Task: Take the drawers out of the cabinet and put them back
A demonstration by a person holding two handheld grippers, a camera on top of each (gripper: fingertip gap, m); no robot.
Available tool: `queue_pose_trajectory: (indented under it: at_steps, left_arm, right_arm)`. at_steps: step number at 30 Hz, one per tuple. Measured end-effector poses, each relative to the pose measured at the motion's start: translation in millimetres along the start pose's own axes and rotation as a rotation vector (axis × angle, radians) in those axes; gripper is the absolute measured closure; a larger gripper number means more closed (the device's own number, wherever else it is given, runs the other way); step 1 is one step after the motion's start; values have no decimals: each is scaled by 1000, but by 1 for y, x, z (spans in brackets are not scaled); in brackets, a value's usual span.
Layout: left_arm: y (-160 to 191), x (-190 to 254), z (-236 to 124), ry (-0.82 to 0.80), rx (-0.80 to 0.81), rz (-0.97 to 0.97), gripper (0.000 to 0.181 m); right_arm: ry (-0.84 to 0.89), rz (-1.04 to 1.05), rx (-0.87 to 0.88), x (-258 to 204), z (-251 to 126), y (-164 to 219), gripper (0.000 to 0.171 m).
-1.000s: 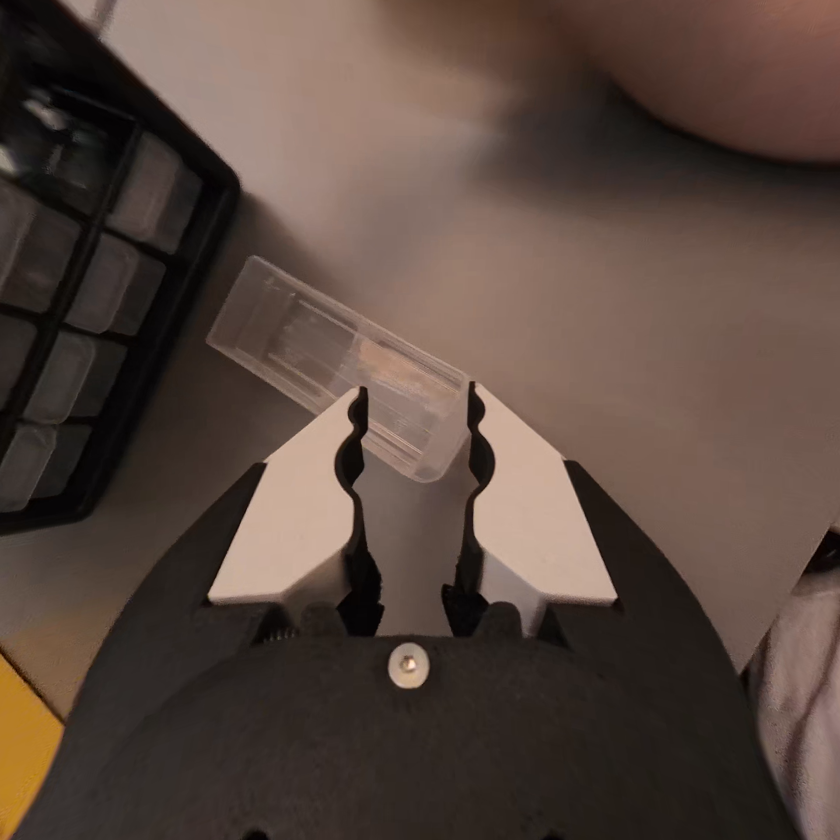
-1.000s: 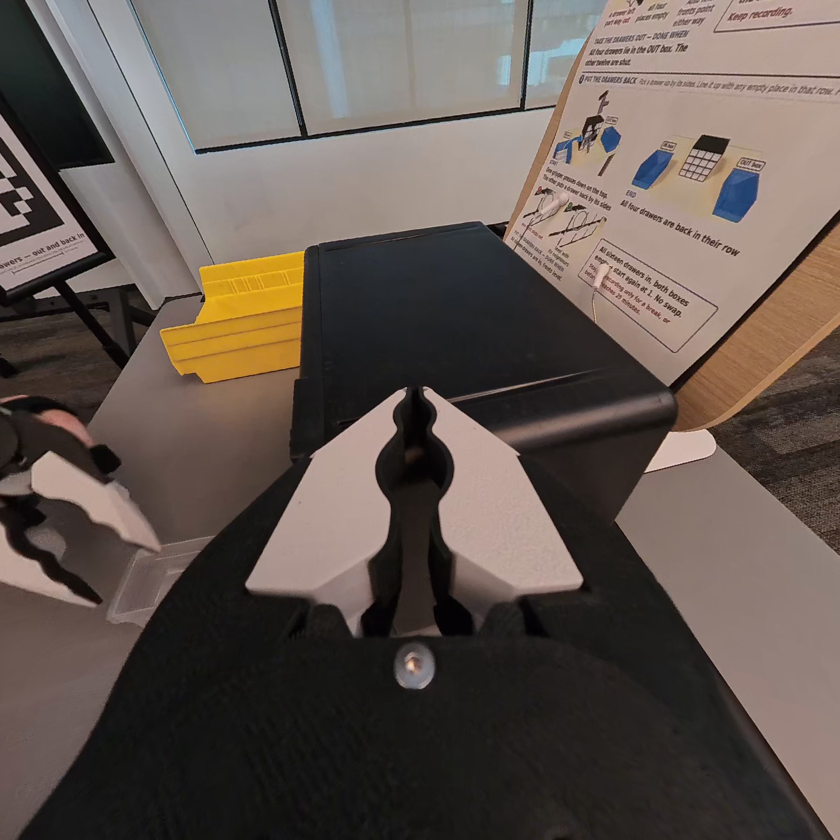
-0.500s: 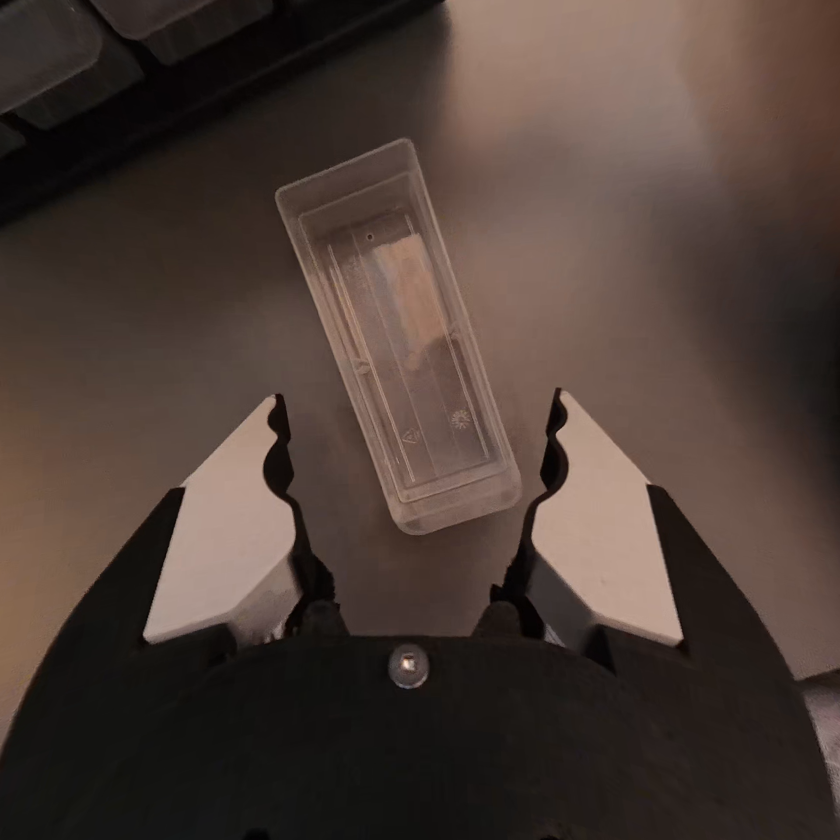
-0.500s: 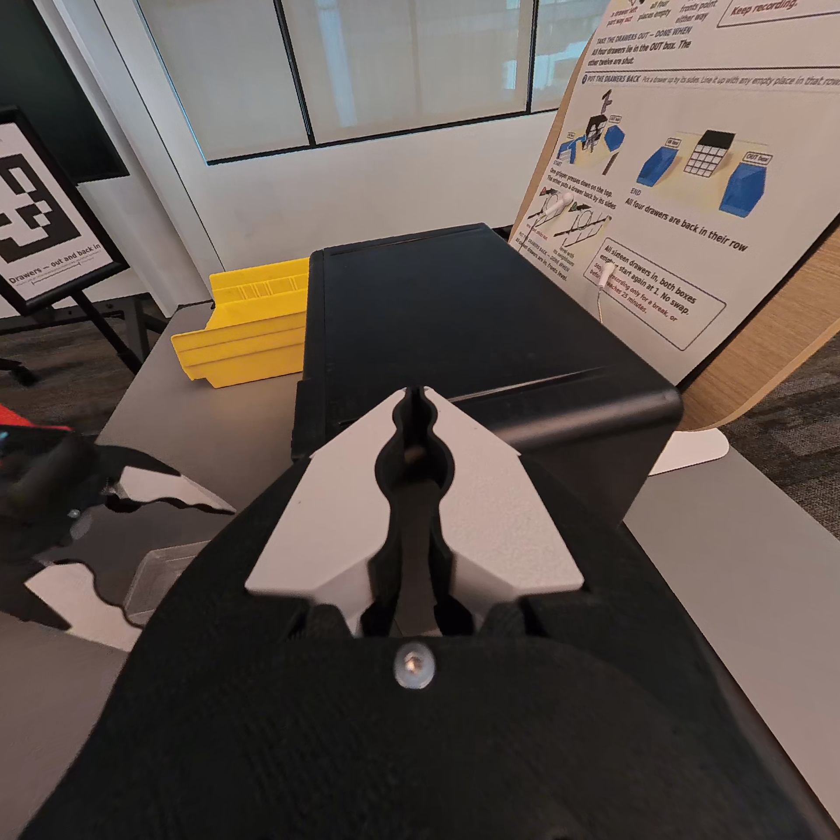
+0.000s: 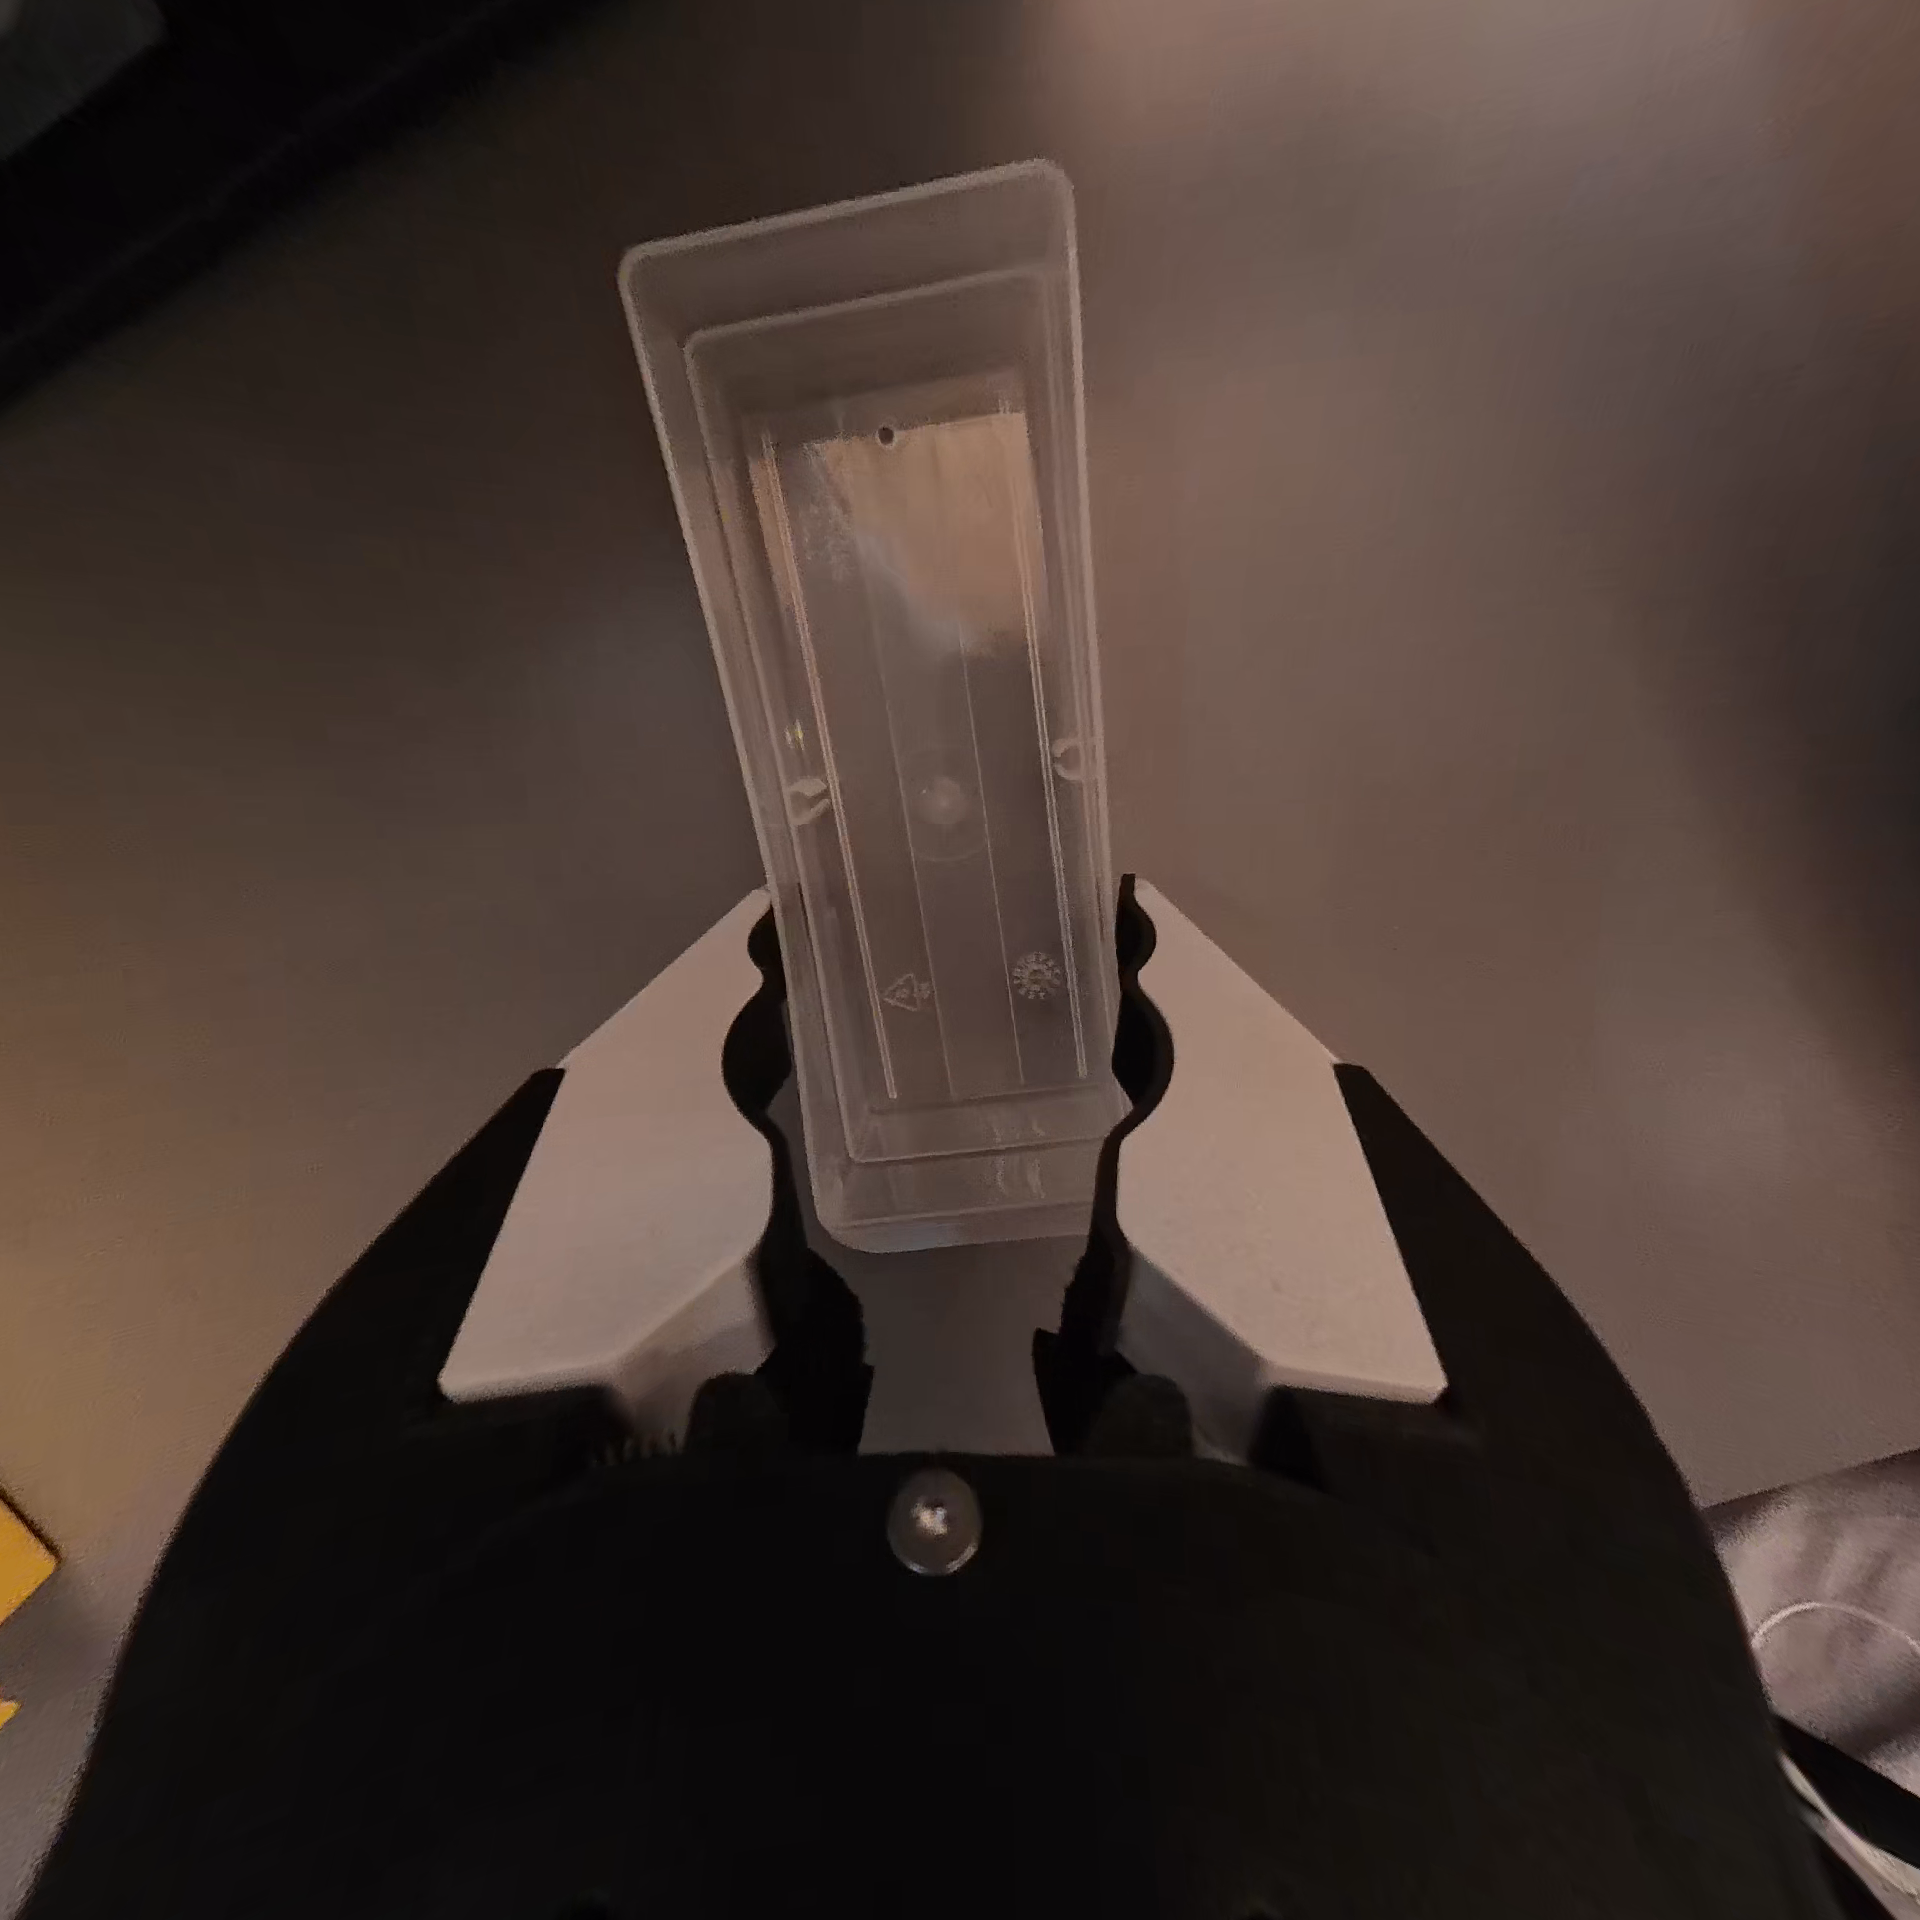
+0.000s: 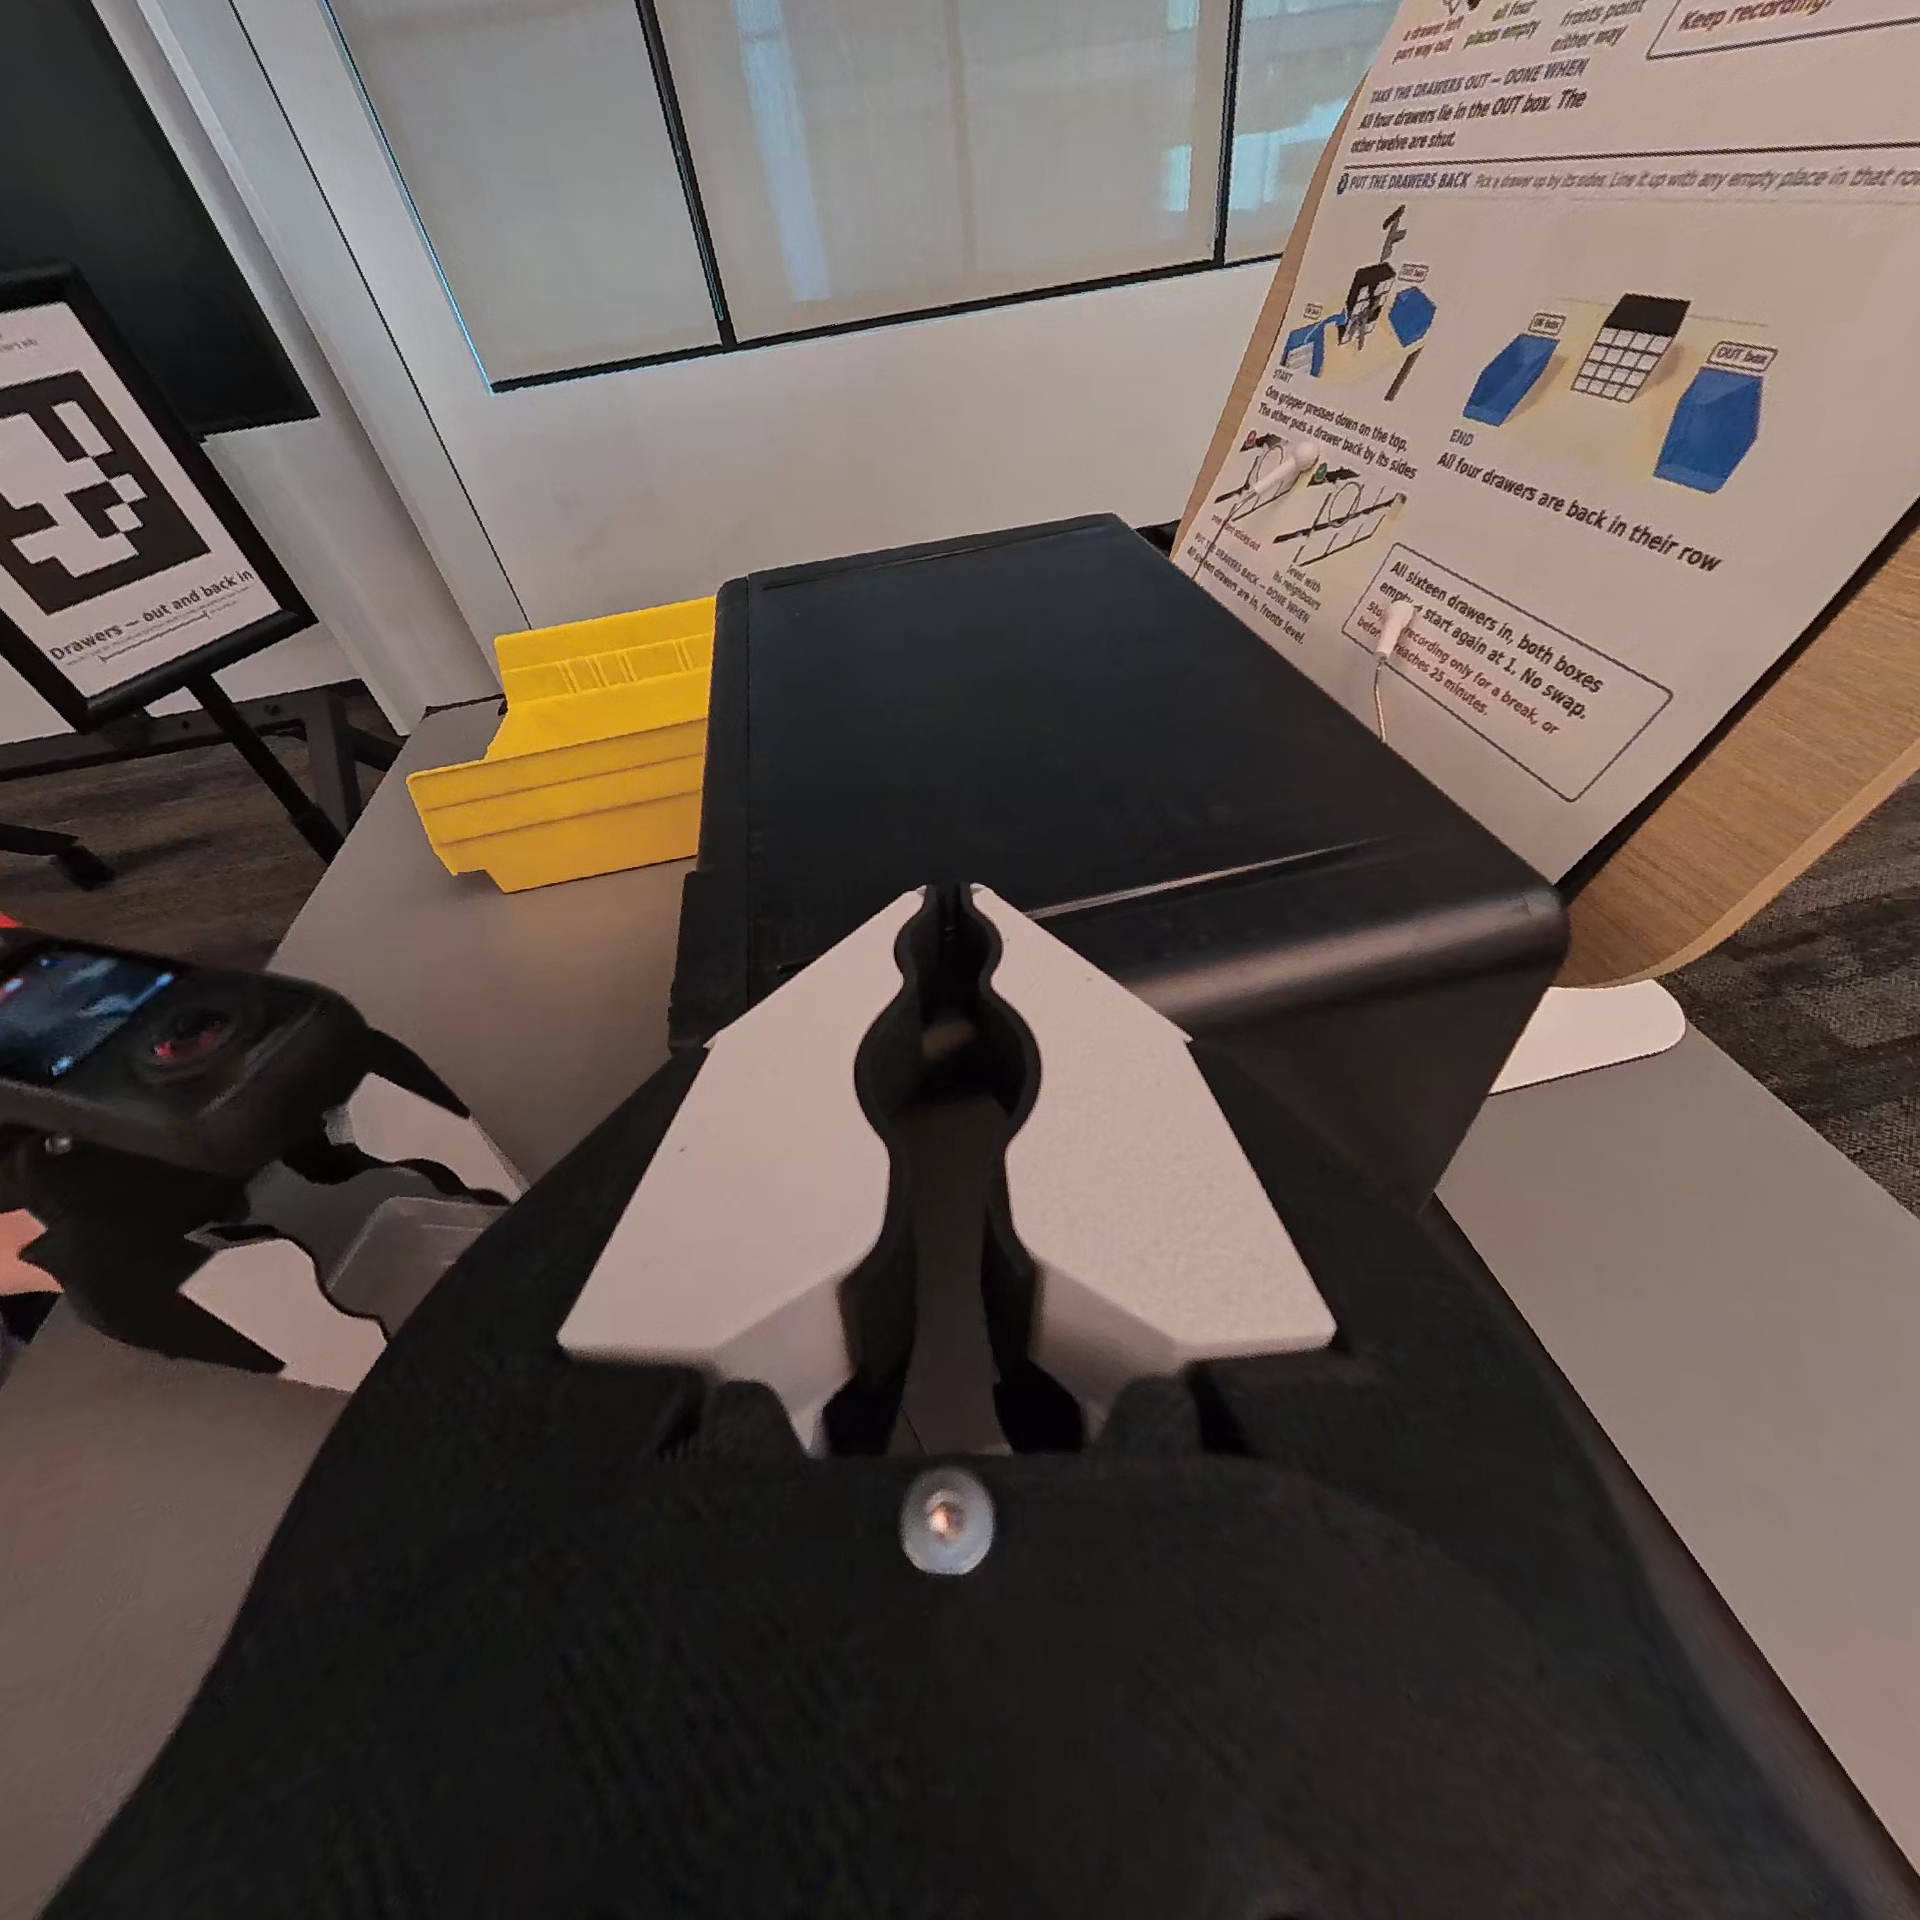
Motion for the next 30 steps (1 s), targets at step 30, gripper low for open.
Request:
queue_pose_trajectory:
  at_steps: [30]
  left_arm:
    - [-77, 16, -26, 57, 25, -147, 122]
  right_arm:
    - [-54, 69, 69, 6, 0, 6, 171]
Point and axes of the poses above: each gripper's, where its closed fingertips meet, z out along the fingers, y out of its underside, x = y × z across the jaws, the point moved 9 cm from there along -z, back along the fingers, and after that the axes turned 12 degrees about -z, right-handed, at the moved point
